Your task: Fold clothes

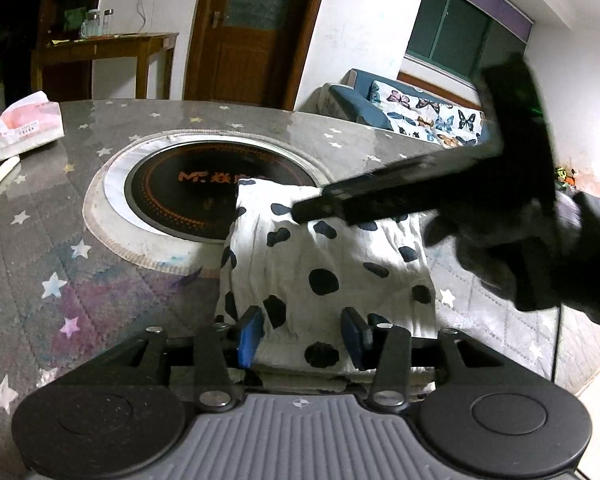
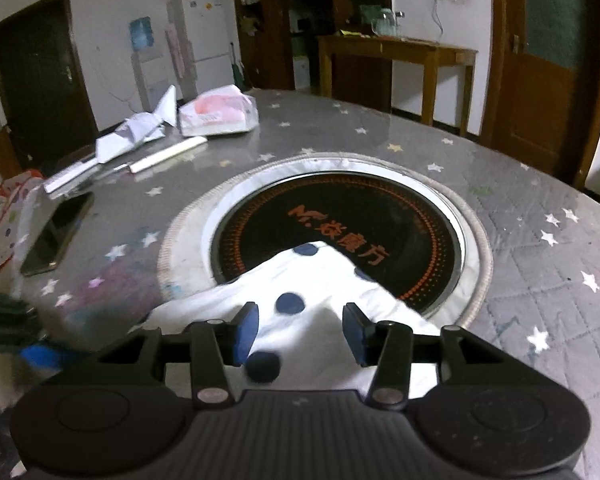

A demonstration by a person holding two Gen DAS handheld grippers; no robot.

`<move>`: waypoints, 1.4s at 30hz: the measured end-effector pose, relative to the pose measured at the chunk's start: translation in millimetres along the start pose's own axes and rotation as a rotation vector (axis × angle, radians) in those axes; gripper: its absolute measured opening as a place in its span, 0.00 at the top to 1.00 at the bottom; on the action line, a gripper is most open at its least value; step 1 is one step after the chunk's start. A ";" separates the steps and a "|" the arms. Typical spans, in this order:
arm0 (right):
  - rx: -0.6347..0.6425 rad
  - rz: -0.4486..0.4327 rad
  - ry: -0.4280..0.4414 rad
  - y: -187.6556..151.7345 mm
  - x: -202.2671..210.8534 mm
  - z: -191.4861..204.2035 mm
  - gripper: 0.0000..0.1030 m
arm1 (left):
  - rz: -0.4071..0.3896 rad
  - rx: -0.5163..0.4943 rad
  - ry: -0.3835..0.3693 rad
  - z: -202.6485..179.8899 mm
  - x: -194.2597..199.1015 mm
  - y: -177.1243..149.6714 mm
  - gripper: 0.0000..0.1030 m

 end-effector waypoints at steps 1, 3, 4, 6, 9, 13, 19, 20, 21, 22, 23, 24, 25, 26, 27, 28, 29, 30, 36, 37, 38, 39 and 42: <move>0.002 -0.004 0.004 -3.2 6.1 2.5 0.54 | -0.003 -0.001 0.002 -0.4 1.0 0.2 0.53; 0.002 -0.009 0.016 -9.9 15.9 7.7 0.54 | -0.009 -0.003 0.008 -0.9 3.0 0.6 0.52; 0.002 -0.010 0.023 -13.9 20.5 11.0 0.54 | -0.013 -0.005 0.011 -1.3 4.6 0.7 0.52; 0.007 -0.012 0.032 -21.4 28.2 17.7 0.54 | -0.022 -0.009 0.020 -1.5 8.0 1.2 0.49; 0.031 -0.016 0.052 -33.5 42.6 31.5 0.52 | -0.034 -0.009 0.038 0.8 14.2 1.7 0.47; 0.076 -0.025 0.061 -47.4 58.8 47.8 0.49 | -0.046 0.009 0.055 7.9 23.9 0.5 0.46; 0.171 -0.021 0.061 -65.2 72.9 73.7 0.48 | -0.046 0.053 0.069 16.8 37.2 -5.0 0.42; 0.174 -0.022 0.058 -66.0 73.9 74.2 0.48 | -0.045 0.054 0.066 15.5 39.2 -7.0 0.41; 0.173 -0.026 0.056 -65.7 75.6 74.0 0.47 | -0.043 0.054 0.063 14.1 41.2 -8.9 0.40; 0.172 -0.031 0.054 -65.5 77.4 73.7 0.47 | -0.038 0.052 0.056 12.1 42.1 -11.7 0.39; 0.165 -0.037 0.053 -64.9 78.9 72.5 0.45 | -0.033 0.049 0.049 10.2 43.0 -14.4 0.39; 0.155 -0.043 0.052 -64.2 80.2 70.6 0.43 | -0.027 0.047 0.042 8.2 43.9 -17.2 0.39; 0.145 -0.049 0.052 -63.5 81.6 68.7 0.43 | -0.015 0.045 0.036 6.2 43.4 -21.2 0.39; 0.136 -0.046 0.055 -64.0 81.2 67.0 0.43 | -0.003 0.045 0.031 4.6 43.0 -26.0 0.39; 0.132 -0.042 0.058 -64.9 80.4 66.0 0.43 | 0.010 0.045 0.026 3.1 42.7 -30.8 0.39; 0.130 -0.040 0.060 -65.5 79.9 65.1 0.43 | 0.019 0.047 0.020 1.4 42.3 -35.0 0.40; 0.128 -0.037 0.061 -66.2 79.4 64.3 0.43 | 0.031 0.050 0.014 0.0 41.7 -38.7 0.40; 0.123 -0.039 0.063 -65.6 79.9 63.3 0.43 | 0.040 0.050 0.009 -1.5 40.9 -41.8 0.40; 0.098 -0.065 0.066 -55.7 84.9 55.5 0.43 | 0.075 0.031 -0.015 -12.3 36.9 -54.5 0.43; 0.099 -0.068 0.060 -53.7 84.9 53.7 0.42 | 0.077 0.018 -0.018 -14.7 36.6 -55.9 0.44; 0.099 -0.071 0.053 -51.4 84.6 51.1 0.42 | 0.079 0.004 -0.017 -17.0 35.6 -57.1 0.44; 0.095 -0.075 0.044 -48.8 83.7 47.0 0.42 | 0.081 -0.007 -0.016 -18.8 34.5 -57.8 0.46; 0.080 -0.080 0.008 -42.3 79.4 32.3 0.42 | 0.082 -0.045 0.015 -21.1 29.4 -59.6 0.56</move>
Point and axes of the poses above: each gripper's, at about its wrist camera, not at the fingertips, and x roughly against the way its jaws point, z to its left, y to its top, the point moved 8 cm from there along -x, roughly the way its jaws point, and after that the axes turned 3 degrees about x, right-handed, at the moved point
